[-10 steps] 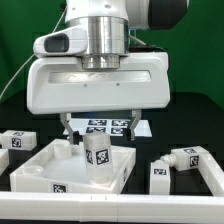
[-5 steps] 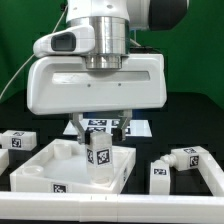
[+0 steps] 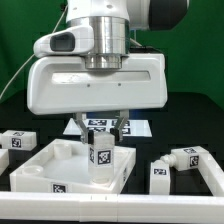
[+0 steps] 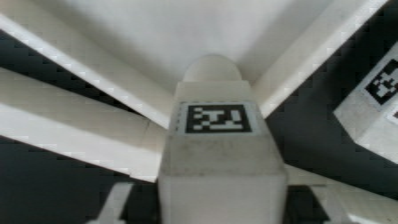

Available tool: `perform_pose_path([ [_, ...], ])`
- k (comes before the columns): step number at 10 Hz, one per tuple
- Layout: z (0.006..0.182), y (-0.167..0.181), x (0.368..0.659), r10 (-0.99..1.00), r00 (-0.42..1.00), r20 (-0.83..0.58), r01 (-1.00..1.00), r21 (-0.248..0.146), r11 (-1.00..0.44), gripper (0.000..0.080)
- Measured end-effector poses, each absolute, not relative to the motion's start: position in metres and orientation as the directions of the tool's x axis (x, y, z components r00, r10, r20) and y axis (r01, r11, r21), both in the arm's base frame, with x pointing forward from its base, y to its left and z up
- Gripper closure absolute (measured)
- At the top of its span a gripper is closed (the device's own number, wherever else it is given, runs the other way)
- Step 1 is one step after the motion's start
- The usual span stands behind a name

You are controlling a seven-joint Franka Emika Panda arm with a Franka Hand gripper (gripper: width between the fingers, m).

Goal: Assemble one leg

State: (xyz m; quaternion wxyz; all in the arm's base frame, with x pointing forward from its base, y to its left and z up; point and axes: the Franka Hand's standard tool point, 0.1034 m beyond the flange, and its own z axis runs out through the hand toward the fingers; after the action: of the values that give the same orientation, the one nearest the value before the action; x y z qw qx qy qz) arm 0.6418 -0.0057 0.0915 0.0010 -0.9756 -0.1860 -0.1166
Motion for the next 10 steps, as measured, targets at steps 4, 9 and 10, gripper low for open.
perform_pose_path([
  [4, 0.091, -0.005, 0.641, 0.134, 0.964, 0.231, 0.142, -0.019, -0.990, 0.0517],
  [9, 0.090, 0.013, 0.642, -0.462, 0.869, 0.178, -0.432, -0.183, -0.883, 0.0517],
  [10, 0.091, 0.019, 0.642, -0.531, 0.832, 0.162, -0.501, -0.195, -0.844, 0.0517],
])
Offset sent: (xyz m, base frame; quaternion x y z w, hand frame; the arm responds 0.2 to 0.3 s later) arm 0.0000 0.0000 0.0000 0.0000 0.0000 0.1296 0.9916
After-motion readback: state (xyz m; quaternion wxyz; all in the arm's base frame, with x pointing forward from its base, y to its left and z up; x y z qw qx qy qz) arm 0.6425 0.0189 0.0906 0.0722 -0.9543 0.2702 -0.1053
